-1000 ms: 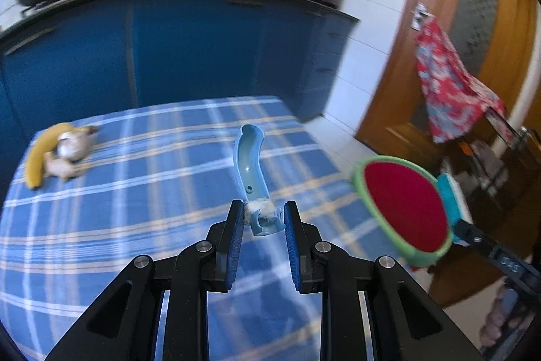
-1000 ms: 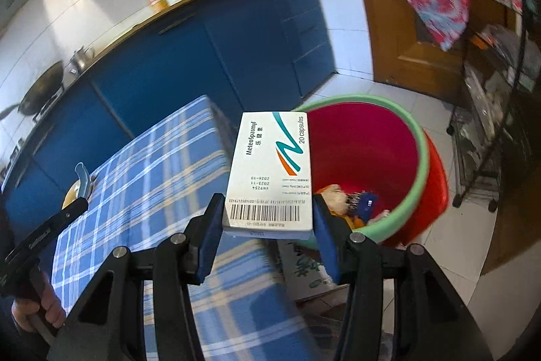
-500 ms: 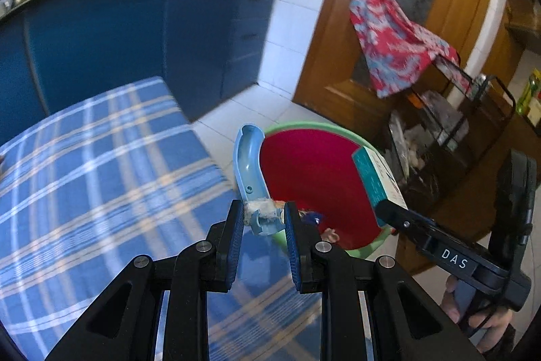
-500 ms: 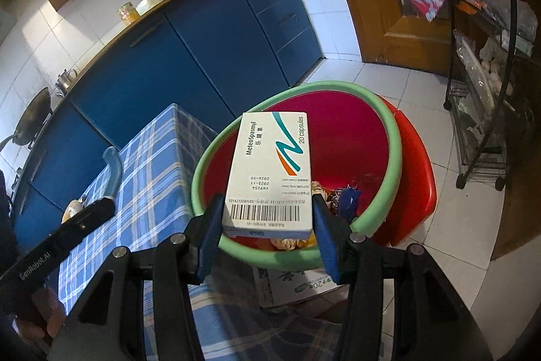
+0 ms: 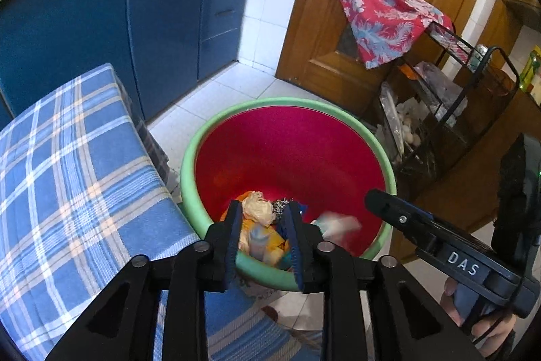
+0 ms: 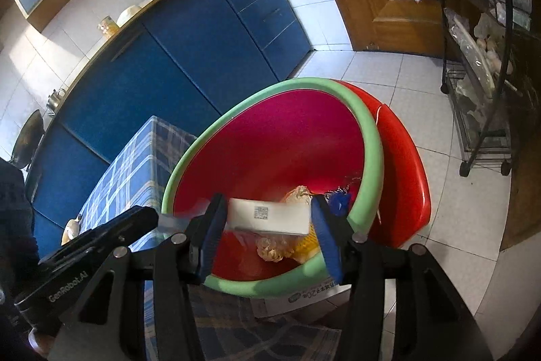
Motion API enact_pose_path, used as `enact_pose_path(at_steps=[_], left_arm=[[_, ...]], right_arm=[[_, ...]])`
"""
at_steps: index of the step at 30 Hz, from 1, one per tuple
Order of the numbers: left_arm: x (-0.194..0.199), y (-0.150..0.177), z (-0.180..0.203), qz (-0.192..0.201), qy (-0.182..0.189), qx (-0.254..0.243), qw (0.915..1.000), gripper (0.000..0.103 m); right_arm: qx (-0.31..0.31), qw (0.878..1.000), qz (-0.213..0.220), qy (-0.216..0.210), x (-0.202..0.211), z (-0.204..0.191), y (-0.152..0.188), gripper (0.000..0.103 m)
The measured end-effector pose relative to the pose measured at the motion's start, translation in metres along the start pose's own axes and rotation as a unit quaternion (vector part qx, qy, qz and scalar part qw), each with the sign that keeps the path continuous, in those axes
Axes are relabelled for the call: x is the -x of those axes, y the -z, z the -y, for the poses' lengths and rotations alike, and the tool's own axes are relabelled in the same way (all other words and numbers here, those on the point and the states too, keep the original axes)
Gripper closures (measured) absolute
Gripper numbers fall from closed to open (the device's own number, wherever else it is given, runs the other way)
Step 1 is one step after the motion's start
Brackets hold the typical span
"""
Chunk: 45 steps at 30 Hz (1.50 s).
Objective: Collect trash
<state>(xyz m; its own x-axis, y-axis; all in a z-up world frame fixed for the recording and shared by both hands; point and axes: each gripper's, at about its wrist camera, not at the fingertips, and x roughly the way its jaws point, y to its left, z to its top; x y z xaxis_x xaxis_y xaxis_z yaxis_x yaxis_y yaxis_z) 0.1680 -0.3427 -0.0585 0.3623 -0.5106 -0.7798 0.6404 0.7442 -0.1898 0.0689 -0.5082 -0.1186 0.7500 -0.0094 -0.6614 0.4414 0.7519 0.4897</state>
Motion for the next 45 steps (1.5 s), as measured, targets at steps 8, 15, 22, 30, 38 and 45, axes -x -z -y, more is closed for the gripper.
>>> enact_pose_path(at_steps=[8, 15, 22, 30, 38, 45], left_arm=[[0.005, 0.004, -0.006, 0.0, -0.028, 0.011, 0.9995, 0.056], [0.028, 0.012, -0.016, 0.013, -0.039, 0.026, 0.9988, 0.05], [0.064, 0.029, -0.034, 0.032, -0.051, 0.047, 0.997, 0.047], [0.108, 0.052, -0.061, 0.056, -0.077, 0.082, 0.9921, 0.046], [0.161, 0.081, -0.088, 0.086, -0.113, 0.119, 0.9828, 0.037], [0.197, 0.107, -0.104, 0.099, -0.155, 0.145, 0.9722, 0.032]], right_arm=[[-0.006, 1.0, 0.006, -0.007, 0.006, 0.002, 0.003, 0.044], [0.001, 1.0, 0.012, -0.014, 0.021, -0.009, 0.01, 0.037], [0.02, 0.999, 0.019, -0.022, 0.04, -0.03, 0.02, 0.033], [0.05, 0.998, 0.021, -0.033, 0.062, -0.066, 0.041, 0.028], [0.087, 0.995, 0.019, -0.051, 0.081, -0.104, 0.065, 0.021], [0.13, 0.989, 0.016, -0.063, 0.095, -0.14, 0.088, 0.02]])
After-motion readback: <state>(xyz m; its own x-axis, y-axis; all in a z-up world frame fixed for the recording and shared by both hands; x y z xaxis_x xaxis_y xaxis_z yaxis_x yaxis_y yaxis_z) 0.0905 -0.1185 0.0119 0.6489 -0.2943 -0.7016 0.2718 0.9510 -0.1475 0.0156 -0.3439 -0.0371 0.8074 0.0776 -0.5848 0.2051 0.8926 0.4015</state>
